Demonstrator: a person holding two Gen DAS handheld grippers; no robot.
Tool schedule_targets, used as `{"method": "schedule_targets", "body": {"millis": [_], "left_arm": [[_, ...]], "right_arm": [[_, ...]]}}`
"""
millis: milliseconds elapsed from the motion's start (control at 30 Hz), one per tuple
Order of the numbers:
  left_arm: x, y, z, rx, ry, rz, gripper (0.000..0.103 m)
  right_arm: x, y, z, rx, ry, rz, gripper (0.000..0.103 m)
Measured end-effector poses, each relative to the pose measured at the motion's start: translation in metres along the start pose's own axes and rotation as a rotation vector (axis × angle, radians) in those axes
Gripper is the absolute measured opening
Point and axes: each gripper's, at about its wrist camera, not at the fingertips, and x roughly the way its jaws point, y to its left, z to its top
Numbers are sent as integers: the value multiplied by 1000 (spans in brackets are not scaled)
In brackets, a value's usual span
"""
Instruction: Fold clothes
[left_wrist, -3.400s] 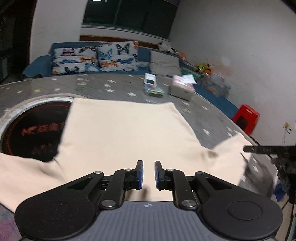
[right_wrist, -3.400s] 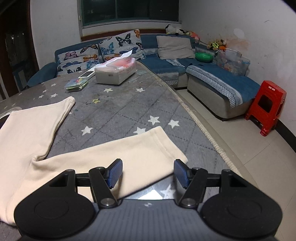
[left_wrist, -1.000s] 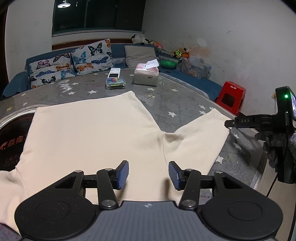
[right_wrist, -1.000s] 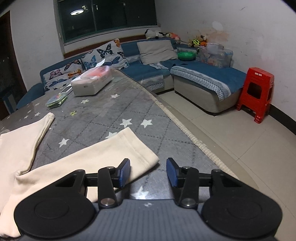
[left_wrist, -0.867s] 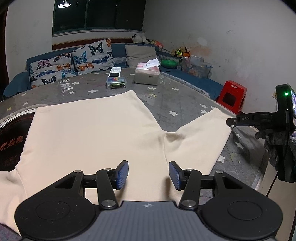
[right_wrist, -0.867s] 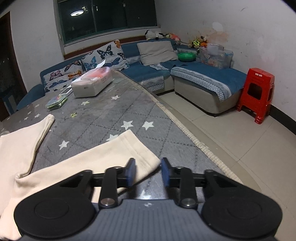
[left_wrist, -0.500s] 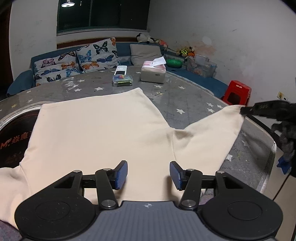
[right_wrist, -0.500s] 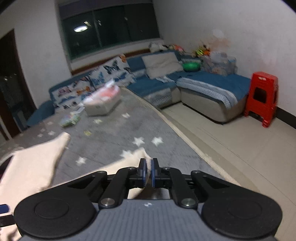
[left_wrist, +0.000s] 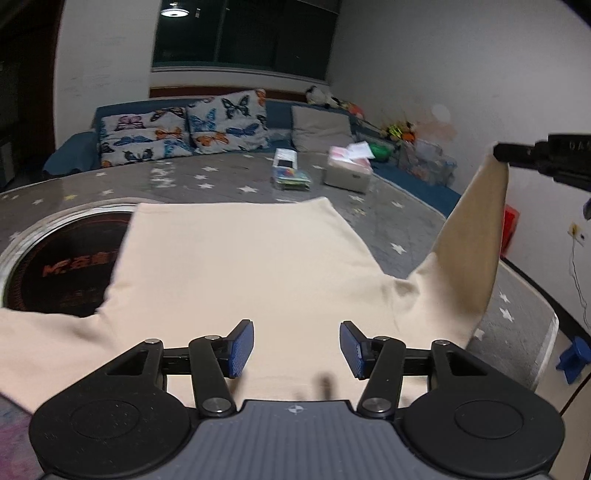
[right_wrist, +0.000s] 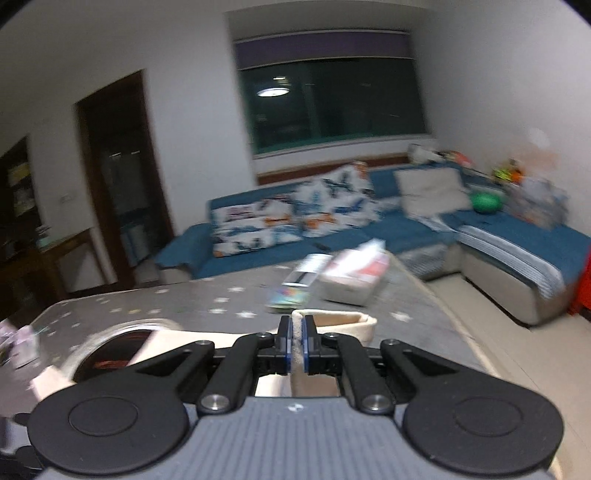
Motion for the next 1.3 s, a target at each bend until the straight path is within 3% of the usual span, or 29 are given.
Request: {"method": "schedule_targets", "body": {"millis": [200, 433, 667, 767, 1000, 1133, 1300], "left_arm": [[-17, 27, -7, -58, -29, 34, 56], [-30, 52, -15, -117, -44, 68, 56], [-36, 66, -21, -150, -42, 91, 56], [-35, 70, -22, -159, -39, 103, 56], [-36, 74, -18, -160, -49, 119, 56], [-32, 72, -13, -148, -50, 119, 54], [-21, 61, -6, -113, -48, 81, 40]], "right_arm": [[32, 68, 14, -117, 37, 130, 5], [71, 139, 6, -211, 115, 262, 5], [93, 182, -16, -282, 202, 347, 5], [100, 195, -26, -307, 244, 378, 10], [88, 174, -11, -323, 223, 340, 12], [78, 144, 0, -367, 237, 261, 13], [80, 102, -3, -416, 329, 163, 13]]}}
